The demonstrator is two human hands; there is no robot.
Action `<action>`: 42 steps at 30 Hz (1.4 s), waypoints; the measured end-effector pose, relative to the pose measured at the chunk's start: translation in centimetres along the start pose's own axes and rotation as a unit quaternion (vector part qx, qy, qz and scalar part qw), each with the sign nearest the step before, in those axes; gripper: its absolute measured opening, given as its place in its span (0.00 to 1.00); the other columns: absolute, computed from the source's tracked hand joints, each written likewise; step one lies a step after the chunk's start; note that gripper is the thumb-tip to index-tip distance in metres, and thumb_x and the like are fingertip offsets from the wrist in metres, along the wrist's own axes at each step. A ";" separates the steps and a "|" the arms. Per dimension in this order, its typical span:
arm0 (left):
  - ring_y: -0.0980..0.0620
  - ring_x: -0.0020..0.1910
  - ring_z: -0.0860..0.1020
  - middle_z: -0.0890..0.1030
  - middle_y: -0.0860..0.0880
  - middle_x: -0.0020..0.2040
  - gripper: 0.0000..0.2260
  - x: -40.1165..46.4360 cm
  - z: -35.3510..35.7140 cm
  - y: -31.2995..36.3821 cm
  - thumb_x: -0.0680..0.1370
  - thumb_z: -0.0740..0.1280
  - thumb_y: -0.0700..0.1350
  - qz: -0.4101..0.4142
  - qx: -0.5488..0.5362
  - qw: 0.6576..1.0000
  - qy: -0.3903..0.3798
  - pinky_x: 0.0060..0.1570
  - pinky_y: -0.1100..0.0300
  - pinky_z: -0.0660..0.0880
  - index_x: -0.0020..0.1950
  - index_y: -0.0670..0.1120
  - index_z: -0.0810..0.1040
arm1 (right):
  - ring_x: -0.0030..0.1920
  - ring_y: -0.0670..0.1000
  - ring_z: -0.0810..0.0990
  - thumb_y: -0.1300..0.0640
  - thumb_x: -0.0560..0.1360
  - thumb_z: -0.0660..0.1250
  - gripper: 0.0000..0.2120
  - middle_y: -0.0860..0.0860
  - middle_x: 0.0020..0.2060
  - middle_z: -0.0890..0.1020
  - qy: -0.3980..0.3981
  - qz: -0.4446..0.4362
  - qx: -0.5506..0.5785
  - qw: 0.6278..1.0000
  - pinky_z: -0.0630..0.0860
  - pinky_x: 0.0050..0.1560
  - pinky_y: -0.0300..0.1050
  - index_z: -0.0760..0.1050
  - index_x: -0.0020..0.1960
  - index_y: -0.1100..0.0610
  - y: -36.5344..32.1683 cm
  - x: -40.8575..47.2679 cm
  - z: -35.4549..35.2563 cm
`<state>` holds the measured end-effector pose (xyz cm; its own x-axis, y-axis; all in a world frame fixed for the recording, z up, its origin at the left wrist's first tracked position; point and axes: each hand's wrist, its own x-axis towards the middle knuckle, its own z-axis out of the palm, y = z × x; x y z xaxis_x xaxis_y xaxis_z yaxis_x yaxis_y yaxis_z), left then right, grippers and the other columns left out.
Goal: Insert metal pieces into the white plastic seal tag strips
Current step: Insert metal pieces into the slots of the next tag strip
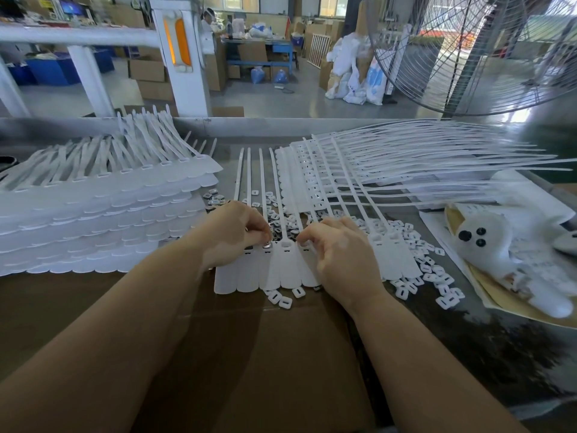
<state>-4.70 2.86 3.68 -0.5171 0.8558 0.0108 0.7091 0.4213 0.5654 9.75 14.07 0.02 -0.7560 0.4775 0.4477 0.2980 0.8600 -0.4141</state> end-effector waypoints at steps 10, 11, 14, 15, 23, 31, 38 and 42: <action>0.58 0.39 0.77 0.81 0.55 0.37 0.02 0.2 0.1 0.6 0.71 0.73 0.42 -0.037 -0.016 0.999 0.029 0.40 0.65 0.72 0.41 0.49 0.84 | 0.50 0.52 0.72 0.63 0.76 0.62 0.10 0.50 0.44 0.80 -0.001 0.002 0.002 1.000 0.69 0.53 0.51 0.80 0.48 0.54 0.0 0.0 0.0; 0.58 0.38 0.76 0.80 0.56 0.36 0.03 0.2 0.2 0.7 0.70 0.74 0.42 -0.044 -0.021 0.998 0.034 0.38 0.66 0.72 0.38 0.50 0.83 | 0.51 0.52 0.72 0.63 0.76 0.62 0.10 0.50 0.44 0.80 -0.001 0.003 0.003 1.000 0.69 0.53 0.51 0.80 0.48 0.54 0.1 0.0 0.0; 0.55 0.39 0.77 0.80 0.55 0.36 0.07 0.2 0.4 0.8 0.69 0.75 0.42 -0.066 -0.039 0.996 0.048 0.40 0.62 0.73 0.34 0.51 0.80 | 0.50 0.52 0.72 0.63 0.76 0.62 0.10 0.50 0.44 0.80 0.001 0.002 0.005 1.000 0.70 0.53 0.51 0.80 0.48 0.54 0.0 -0.1 0.1; 0.55 0.39 0.77 0.80 0.55 0.36 0.06 0.2 0.5 0.8 0.69 0.75 0.42 -0.071 -0.042 0.995 0.050 0.40 0.61 0.74 0.34 0.51 0.81 | 0.50 0.52 0.72 0.63 0.76 0.62 0.10 0.50 0.44 0.80 0.002 0.001 0.006 1.000 0.70 0.52 0.51 0.80 0.48 0.55 0.0 -0.1 0.1; 0.56 0.41 0.77 0.80 0.52 0.42 0.05 -0.3 2.3 0.6 0.74 0.69 0.41 -0.052 -0.063 0.982 0.168 0.43 0.63 0.73 0.45 0.48 0.83 | 0.50 0.53 0.72 0.64 0.75 0.62 0.09 0.50 0.43 0.80 0.005 0.001 0.005 1.000 0.70 0.52 0.51 0.80 0.47 0.55 0.0 -0.1 0.0; 0.48 0.52 0.74 0.73 0.50 0.50 0.10 0.3 3.6 1.2 0.79 0.63 0.44 -0.039 0.071 0.981 0.178 0.52 0.53 0.73 0.57 0.51 0.81 | 0.49 0.52 0.72 0.64 0.75 0.62 0.09 0.50 0.43 0.80 0.005 -0.001 0.002 1.000 0.70 0.51 0.51 0.80 0.47 0.55 0.0 -0.1 0.0; 0.51 0.40 0.79 0.82 0.52 0.41 0.08 1.5 2.2 2.0 0.75 0.67 0.41 -0.081 0.064 0.989 0.110 0.42 0.55 0.79 0.46 0.51 0.84 | 0.48 0.54 0.73 0.66 0.74 0.62 0.10 0.51 0.42 0.81 0.016 -0.005 0.003 1.000 0.71 0.50 0.51 0.81 0.47 0.56 -0.2 -0.2 0.0; 0.52 0.39 0.77 0.79 0.54 0.39 0.07 1.6 2.5 1.8 0.76 0.67 0.42 -0.066 0.055 0.987 0.134 0.41 0.58 0.76 0.44 0.51 0.84 | 0.47 0.54 0.73 0.65 0.74 0.62 0.10 0.51 0.41 0.81 0.017 -0.004 0.002 1.000 0.71 0.50 0.52 0.81 0.46 0.56 -0.2 -0.1 -0.1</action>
<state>-3.04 5.71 2.59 -0.7055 0.6883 0.1690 0.6676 0.5655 0.4842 9.82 13.85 0.08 -0.7383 0.4766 0.4772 0.2901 0.8632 -0.4132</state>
